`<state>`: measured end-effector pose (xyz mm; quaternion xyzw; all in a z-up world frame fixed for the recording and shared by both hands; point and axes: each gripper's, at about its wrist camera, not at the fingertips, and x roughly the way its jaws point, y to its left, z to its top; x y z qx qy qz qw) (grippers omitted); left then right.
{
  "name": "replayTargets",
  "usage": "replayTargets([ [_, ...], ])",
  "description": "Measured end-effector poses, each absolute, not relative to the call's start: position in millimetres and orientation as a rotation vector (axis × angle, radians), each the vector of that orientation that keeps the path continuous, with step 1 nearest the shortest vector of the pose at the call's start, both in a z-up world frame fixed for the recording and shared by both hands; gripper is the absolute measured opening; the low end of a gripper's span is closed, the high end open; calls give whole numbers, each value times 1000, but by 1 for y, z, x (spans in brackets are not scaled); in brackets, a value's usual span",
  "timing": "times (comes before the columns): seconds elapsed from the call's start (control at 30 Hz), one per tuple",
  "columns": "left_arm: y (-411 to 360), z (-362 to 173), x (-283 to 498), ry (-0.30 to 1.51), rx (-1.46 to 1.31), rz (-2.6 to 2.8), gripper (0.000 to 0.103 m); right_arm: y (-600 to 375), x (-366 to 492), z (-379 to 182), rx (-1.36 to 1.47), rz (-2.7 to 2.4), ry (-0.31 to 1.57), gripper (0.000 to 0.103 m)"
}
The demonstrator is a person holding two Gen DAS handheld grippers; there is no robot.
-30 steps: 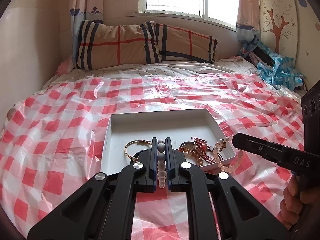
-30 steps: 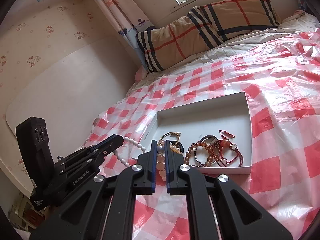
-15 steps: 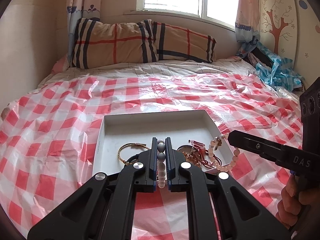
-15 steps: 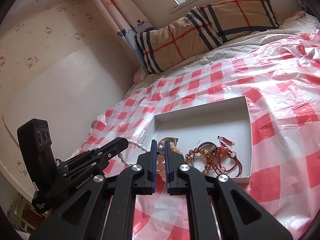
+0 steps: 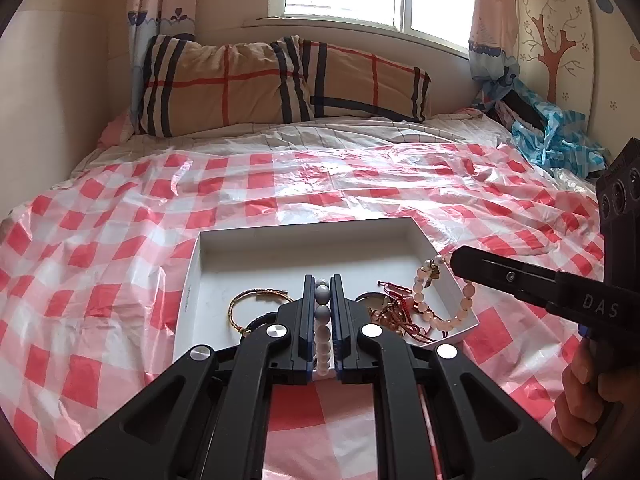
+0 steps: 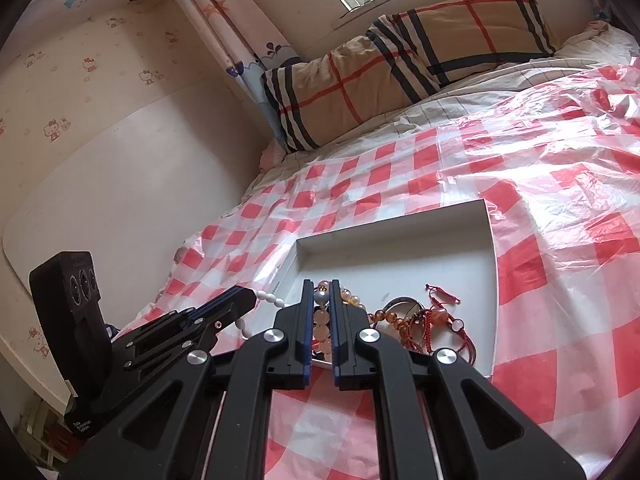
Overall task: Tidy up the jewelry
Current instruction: 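Lower the white beads into the box with the left tool while the right tool lowers the peach beads, then open both tools to release the white and peach bracelets in the box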
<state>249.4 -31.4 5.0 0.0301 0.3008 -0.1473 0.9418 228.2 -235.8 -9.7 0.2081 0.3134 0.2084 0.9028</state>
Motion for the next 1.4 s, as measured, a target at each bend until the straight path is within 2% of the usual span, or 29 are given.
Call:
replayTargets([
  [1.4,-44,-21,261,635,63,-310,7,-220,241,-26,411,447,671,8],
])
